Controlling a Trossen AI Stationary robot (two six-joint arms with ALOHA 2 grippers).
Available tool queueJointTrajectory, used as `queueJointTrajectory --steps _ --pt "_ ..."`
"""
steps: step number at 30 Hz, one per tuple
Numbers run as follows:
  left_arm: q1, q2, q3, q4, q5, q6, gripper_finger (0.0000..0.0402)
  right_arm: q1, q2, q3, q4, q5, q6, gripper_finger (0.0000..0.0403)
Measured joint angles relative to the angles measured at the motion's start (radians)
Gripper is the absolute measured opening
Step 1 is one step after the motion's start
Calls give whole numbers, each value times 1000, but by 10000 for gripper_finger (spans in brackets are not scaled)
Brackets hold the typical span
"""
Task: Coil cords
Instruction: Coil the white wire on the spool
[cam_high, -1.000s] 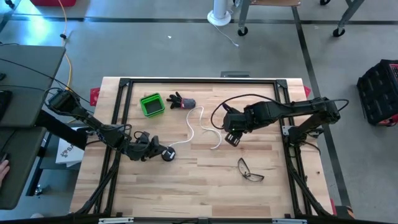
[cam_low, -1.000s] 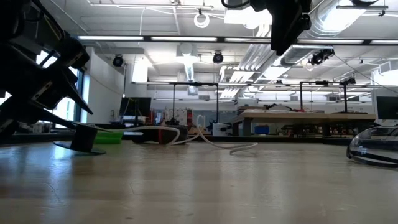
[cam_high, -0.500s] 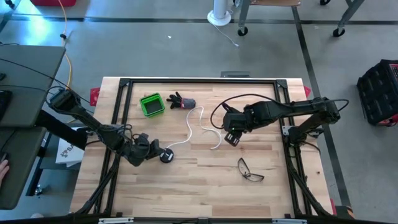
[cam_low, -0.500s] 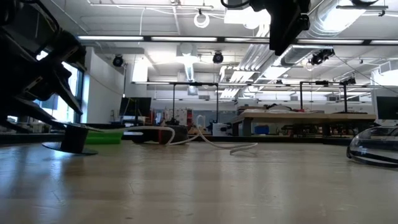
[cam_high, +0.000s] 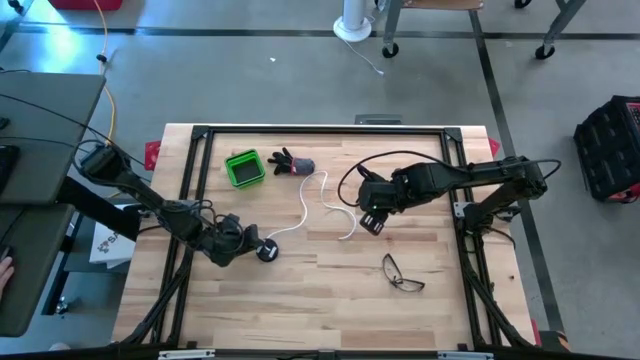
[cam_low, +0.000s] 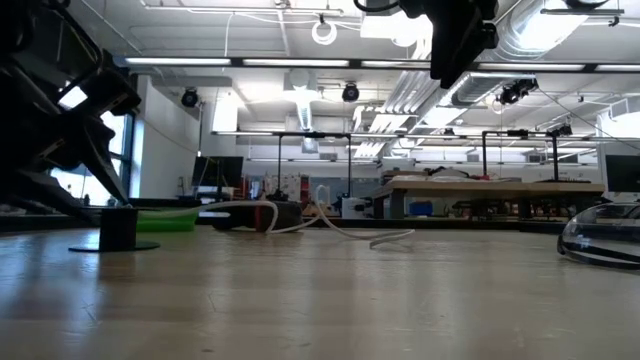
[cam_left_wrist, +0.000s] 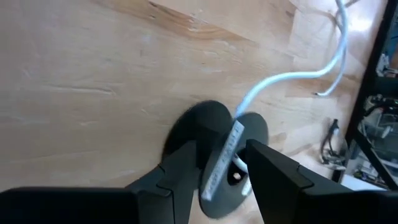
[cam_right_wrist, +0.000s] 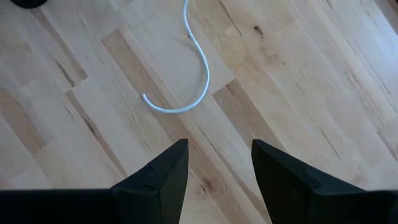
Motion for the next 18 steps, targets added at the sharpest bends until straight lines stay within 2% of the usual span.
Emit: queueJointTrajectory --steps 5,9,14,18 --pt "6 77 1 94 -3 8 123 0 0 0 0 0 0 171" --pt "6 118 4 145 -17 9 87 0 0 0 0 0 0 171" --pt "6 92 3 160 -67 30 17 0 0 0 0 0 0 171" --pt "11 50 1 141 -92 52 6 0 0 0 0 0 0 171"
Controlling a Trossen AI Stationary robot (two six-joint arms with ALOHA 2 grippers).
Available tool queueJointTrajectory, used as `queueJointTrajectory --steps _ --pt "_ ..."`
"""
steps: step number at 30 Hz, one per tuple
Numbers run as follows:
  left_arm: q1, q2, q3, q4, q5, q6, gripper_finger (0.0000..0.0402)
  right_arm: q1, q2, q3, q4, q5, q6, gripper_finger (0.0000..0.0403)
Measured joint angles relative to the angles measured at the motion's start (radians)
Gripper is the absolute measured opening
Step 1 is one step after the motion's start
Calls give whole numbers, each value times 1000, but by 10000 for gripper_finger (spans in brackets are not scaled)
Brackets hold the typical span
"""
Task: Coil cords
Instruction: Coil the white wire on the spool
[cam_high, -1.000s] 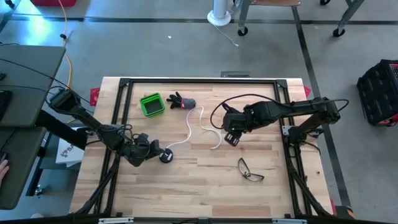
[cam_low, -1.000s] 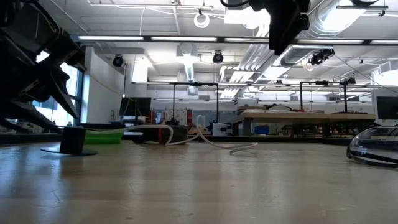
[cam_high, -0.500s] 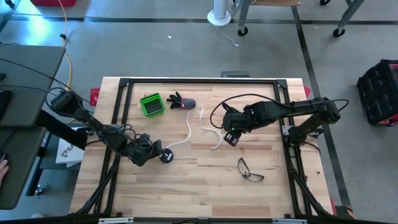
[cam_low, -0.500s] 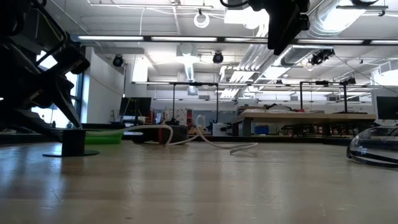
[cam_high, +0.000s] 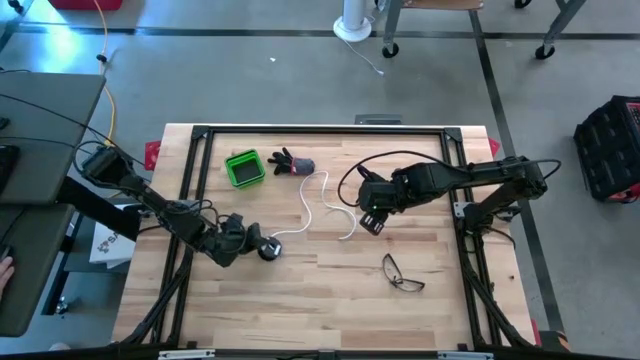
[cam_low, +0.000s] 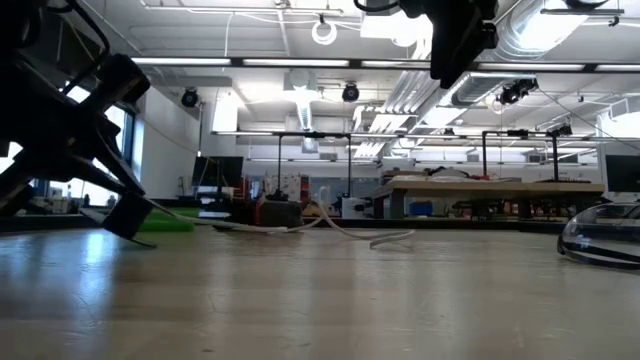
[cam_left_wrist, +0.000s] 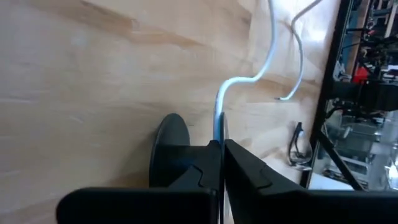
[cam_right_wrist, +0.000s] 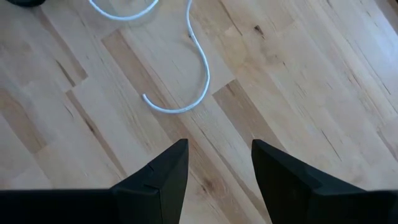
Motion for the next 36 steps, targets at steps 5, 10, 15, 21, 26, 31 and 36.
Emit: queueJointTrajectory --steps 5,10,15,21,26,31,36 --pt "30 -97 -3 -4 -21 104 2 0 0 0 15 0 -4 171" --pt "76 -258 -2 16 -24 274 1 0 0 0 63 -14 -31 171" --pt "135 -436 -2 29 -39 454 1 0 0 0 170 -48 -96 171" --pt "223 -587 -1 113 -30 670 1 -7 0 0 298 -62 -184 171" --pt "294 -640 9 182 -27 860 0 -38 0 0 355 -65 -209 171" --pt "362 -624 119 75 -2 1113 0 -76 0 0 434 -100 -229 171" --pt "407 -586 293 -82 8 1490 0 -102 0 0 545 -194 -265 171"
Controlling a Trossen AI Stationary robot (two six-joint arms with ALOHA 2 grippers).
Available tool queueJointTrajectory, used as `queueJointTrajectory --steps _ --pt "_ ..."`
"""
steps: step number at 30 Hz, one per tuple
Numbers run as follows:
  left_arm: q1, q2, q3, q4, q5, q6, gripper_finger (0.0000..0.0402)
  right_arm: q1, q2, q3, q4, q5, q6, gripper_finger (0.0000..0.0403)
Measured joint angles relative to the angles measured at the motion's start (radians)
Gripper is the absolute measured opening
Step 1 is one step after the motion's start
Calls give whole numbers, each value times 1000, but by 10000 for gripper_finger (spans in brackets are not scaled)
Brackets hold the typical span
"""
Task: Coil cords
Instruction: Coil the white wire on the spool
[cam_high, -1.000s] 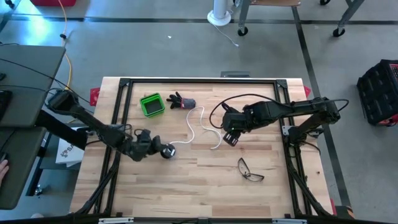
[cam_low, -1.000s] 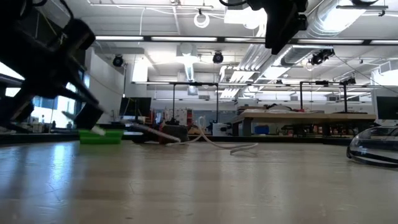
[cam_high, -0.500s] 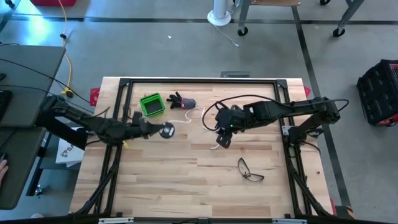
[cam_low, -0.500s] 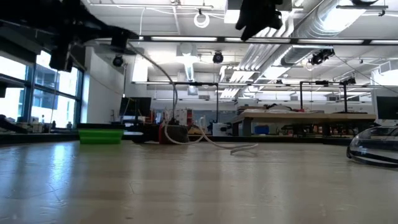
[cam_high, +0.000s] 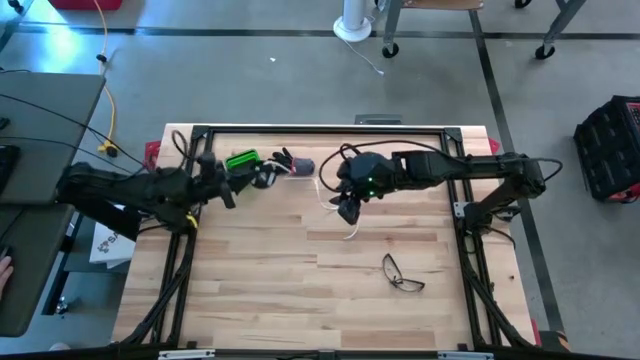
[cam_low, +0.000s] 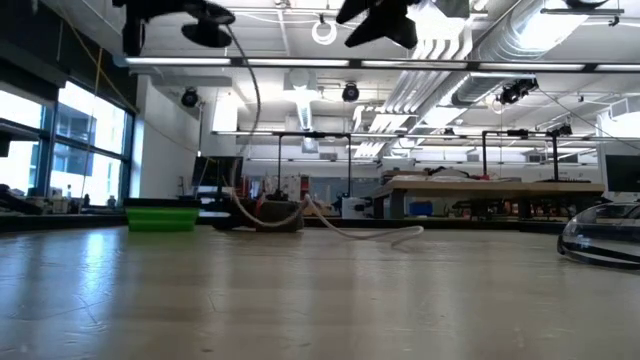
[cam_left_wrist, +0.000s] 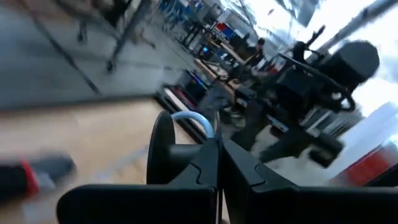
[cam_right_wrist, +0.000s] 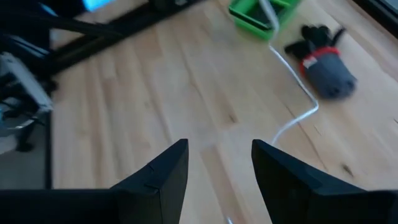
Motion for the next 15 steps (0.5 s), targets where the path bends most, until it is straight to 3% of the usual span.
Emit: queueJointTrajectory --steps 7,11,15 --pt "27 55 199 -187 -16 334 0 -16 0 0 63 -36 -17 171" --pt "27 83 245 -278 -15 381 0 -16 0 0 94 -51 -18 171" --pt "27 108 257 -261 8 376 0 -16 0 0 165 -93 -21 171"
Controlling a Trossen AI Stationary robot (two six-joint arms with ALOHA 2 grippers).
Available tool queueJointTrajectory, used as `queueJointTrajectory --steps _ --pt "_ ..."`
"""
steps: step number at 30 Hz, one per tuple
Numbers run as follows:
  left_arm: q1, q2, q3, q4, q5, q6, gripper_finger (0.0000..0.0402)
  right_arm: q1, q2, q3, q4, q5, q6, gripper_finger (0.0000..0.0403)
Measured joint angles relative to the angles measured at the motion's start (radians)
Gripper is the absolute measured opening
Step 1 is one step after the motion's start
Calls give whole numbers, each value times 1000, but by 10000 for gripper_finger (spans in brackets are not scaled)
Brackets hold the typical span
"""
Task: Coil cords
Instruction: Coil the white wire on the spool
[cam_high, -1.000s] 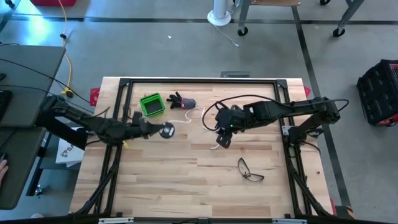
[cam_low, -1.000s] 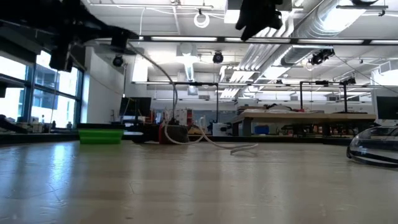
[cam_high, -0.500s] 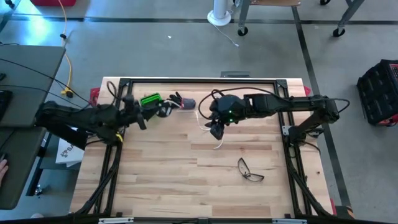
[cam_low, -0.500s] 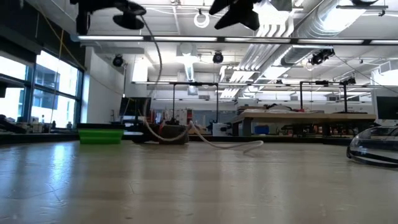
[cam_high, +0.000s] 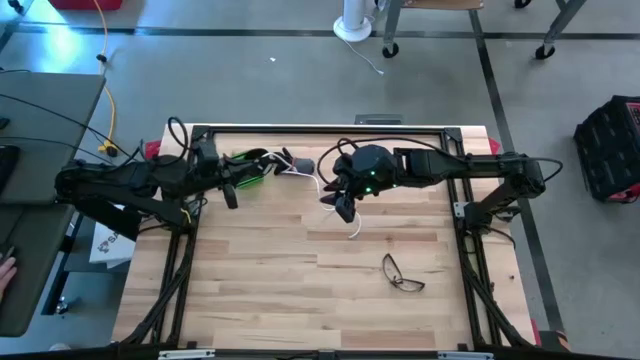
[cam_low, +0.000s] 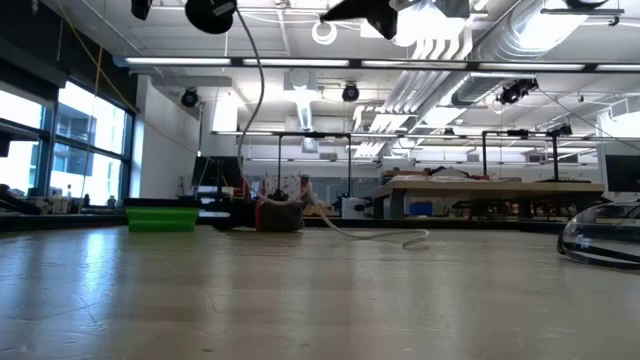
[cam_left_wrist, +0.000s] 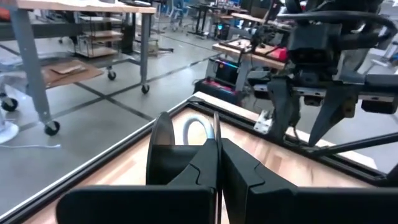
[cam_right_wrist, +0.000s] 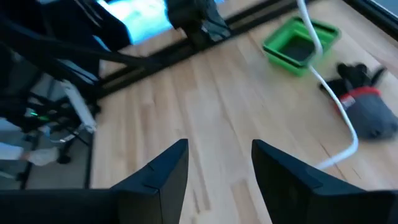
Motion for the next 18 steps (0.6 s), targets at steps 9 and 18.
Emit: queueJointTrajectory --steps 9,18 --pt "0 44 75 227 82 -5 0 -11 -1 0 171 -4 -42 171" --pt "0 64 159 285 129 46 0 -34 -1 0 284 -4 -82 171"
